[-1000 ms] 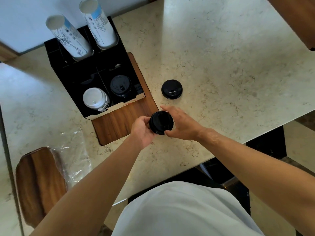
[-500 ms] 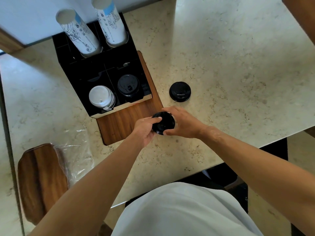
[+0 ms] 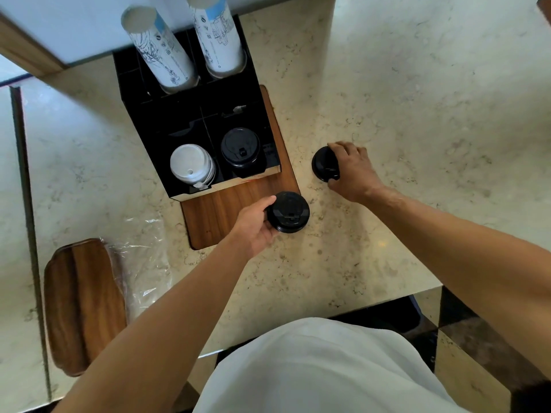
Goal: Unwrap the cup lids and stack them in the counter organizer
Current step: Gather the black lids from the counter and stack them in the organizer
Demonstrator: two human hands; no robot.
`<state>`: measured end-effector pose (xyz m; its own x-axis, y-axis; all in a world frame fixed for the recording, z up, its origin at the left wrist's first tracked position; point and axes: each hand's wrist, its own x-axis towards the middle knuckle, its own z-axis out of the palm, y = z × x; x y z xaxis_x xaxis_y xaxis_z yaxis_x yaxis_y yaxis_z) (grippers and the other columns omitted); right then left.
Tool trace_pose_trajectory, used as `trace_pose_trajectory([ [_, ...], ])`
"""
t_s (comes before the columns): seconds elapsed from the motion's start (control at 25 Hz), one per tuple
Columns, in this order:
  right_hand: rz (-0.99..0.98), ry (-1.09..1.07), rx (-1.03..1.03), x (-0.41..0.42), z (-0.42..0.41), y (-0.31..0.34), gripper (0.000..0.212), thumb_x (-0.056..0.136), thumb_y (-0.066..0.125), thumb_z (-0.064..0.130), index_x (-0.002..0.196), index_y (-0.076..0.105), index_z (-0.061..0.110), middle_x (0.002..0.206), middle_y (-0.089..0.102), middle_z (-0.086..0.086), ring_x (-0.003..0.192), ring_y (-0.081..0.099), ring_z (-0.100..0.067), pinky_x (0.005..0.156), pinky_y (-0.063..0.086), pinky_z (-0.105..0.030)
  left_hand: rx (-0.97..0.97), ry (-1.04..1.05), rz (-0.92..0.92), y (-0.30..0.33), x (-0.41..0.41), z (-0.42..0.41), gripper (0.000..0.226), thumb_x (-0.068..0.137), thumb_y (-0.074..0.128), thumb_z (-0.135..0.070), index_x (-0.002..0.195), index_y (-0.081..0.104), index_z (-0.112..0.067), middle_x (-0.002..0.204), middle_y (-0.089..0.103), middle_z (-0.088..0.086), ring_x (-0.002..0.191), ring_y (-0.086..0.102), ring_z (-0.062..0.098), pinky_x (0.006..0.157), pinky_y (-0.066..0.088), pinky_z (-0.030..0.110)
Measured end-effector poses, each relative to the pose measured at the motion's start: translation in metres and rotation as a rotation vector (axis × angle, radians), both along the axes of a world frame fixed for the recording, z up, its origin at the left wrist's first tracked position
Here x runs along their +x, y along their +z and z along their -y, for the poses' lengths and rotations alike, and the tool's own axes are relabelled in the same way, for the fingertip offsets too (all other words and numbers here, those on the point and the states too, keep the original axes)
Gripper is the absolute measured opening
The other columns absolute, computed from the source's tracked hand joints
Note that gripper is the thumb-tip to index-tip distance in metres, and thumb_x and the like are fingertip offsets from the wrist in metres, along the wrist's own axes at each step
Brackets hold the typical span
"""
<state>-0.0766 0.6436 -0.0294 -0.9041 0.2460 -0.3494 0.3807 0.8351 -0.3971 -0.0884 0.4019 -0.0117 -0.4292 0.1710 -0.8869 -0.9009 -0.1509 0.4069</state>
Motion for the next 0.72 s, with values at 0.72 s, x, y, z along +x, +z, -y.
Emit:
trace_pose_trajectory([
  [0.72,-0.11,0.178,-0.399,0.068,0.108,0.034,0.1,0.072,0.083,0.039,0.156,0.028,0.025,0.14,0.051,0.004,0.129,0.04,-0.014,0.11,0.044,-0.04,0.051,0.031,-0.027,0.007,0.017,0.044,0.028,0.1,0.052,-0.018,0.11,0.072,-0.001,0.106,0.077,0.019,0.095,0.075,0.031,0.076,0.064,0.041],
])
